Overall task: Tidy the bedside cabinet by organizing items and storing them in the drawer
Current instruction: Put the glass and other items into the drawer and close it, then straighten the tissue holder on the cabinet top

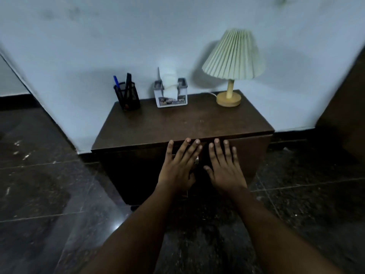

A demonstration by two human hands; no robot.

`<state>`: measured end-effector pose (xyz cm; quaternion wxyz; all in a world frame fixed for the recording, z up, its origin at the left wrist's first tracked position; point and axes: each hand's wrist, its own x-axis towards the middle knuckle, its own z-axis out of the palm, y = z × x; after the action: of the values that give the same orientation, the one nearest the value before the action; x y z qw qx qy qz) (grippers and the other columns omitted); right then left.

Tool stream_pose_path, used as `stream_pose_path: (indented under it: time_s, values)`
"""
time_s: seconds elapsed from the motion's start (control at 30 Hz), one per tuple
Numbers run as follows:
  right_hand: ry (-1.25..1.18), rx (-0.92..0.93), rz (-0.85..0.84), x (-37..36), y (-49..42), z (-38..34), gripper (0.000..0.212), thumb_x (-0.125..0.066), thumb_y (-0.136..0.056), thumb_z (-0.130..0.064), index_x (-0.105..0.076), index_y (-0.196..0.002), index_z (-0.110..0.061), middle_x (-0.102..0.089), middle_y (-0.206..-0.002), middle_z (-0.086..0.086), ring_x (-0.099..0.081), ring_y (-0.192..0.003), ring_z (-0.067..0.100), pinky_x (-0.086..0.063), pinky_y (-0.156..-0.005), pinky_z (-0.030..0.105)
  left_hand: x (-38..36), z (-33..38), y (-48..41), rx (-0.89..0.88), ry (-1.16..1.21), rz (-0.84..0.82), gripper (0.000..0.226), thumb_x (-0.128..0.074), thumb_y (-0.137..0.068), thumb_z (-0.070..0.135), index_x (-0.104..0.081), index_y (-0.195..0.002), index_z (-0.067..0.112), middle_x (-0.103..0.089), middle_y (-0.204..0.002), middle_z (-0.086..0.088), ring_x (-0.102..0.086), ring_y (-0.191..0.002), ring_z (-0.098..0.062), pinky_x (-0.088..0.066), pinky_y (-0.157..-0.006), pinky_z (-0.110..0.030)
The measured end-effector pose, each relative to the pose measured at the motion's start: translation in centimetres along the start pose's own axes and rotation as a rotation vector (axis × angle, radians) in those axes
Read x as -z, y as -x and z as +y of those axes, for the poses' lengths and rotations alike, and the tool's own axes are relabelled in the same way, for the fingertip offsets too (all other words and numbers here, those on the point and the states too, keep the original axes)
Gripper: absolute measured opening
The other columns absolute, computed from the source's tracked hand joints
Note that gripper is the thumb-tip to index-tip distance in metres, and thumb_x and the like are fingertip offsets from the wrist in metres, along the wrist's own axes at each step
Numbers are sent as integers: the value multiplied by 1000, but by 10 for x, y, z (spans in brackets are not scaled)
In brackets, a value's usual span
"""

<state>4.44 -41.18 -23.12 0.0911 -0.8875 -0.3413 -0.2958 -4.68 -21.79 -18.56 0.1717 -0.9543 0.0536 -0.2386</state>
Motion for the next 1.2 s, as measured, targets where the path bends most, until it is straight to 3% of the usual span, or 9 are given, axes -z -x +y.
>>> stream_pose_path:
  time_s: [0.17, 0.4, 0.73, 0.83, 0.9, 0.97, 1.03, 1.1, 1.2]
  values:
    - [34, 17, -64, 76, -36, -12, 83, -37, -103, -54, -3, -166, -11, 2, -174, 11, 5, -160, 33, -9, -128, 56, 68, -26, 9, 105, 60, -82, 105, -43, -85, 72, -7, -166, 14, 1, -174, -9, 10, -160, -31, 3, -122, -69]
    - [4, 65, 21, 149, -91, -39, 84, -31, -105, -57, 3, -165, -11, 7, -174, 10, 7, -161, 31, -9, -128, 55, 145, -78, 0, 269, 64, 11, 100, -41, -92, 67, 4, -166, 17, 16, -173, -8, 18, -158, -33, -1, -123, -67]
    - [40, 240, 82, 103, -175, -39, 85, -27, -105, -62, -1, -165, -8, 4, -174, 12, 6, -161, 30, -4, -129, 54, 83, -132, -35, 418, 124, 90, 93, -40, -98, 65, 2, -166, 18, 16, -173, -8, 13, -159, -33, -3, -125, -65]
    - [-97, 112, 48, 79, -204, -41, 80, -33, -107, -55, -6, -165, -7, 2, -173, 11, 2, -161, 32, -2, -129, 52, 56, -143, -52, 434, 179, 27, 93, -34, -99, 69, 7, -165, 17, 20, -172, -7, 20, -158, -31, 8, -125, -61]
    - [-340, -36, -21, 66, -233, -44, 64, -45, -107, -35, -26, -161, -6, -26, -168, 16, -20, -157, 38, -18, -127, 49, 41, -150, -75, 519, 322, -26, 95, -34, -99, 69, 8, -165, 15, 19, -172, -8, 24, -157, -30, 15, -124, -55]
    - [-615, -136, -25, 60, -259, -44, 44, -51, -100, -11, -52, -143, -8, -59, -141, 17, -55, -130, 38, -44, -105, 39, 34, -156, -101, 633, 576, -22, 94, -46, -100, 60, 1, -165, 11, 7, -174, -11, 13, -159, -32, 6, -126, -48]
    - [-793, -268, -25, 54, -279, -40, 46, -53, -93, -2, -56, -137, -14, -65, -130, 11, -64, -112, 27, -43, -85, 28, 30, -162, -126, 727, 877, 32, 86, -61, -101, 39, -12, -164, 8, -18, -171, -15, -19, -156, -29, -19, -122, -25]
    - [-877, -398, -89, 44, -292, -35, 64, -58, -92, -3, -41, -151, -18, -57, -143, 10, -60, -116, 21, -39, -87, 24, 26, -170, -148, 805, 1055, 72, 78, -67, -98, 21, -23, -162, 13, -44, -158, -12, -52, -130, -21, -38, -96, -8]
    - [-1035, -561, -235, 28, -300, -31, 85, -63, -94, -13, -14, -163, -25, -49, -154, 12, -56, -131, 30, -45, -98, 34, 17, -178, -165, 880, 1340, 5, 71, -65, -96, 7, -33, -158, 21, -57, -142, -1, -60, -113, -17, -53, -84, -22]
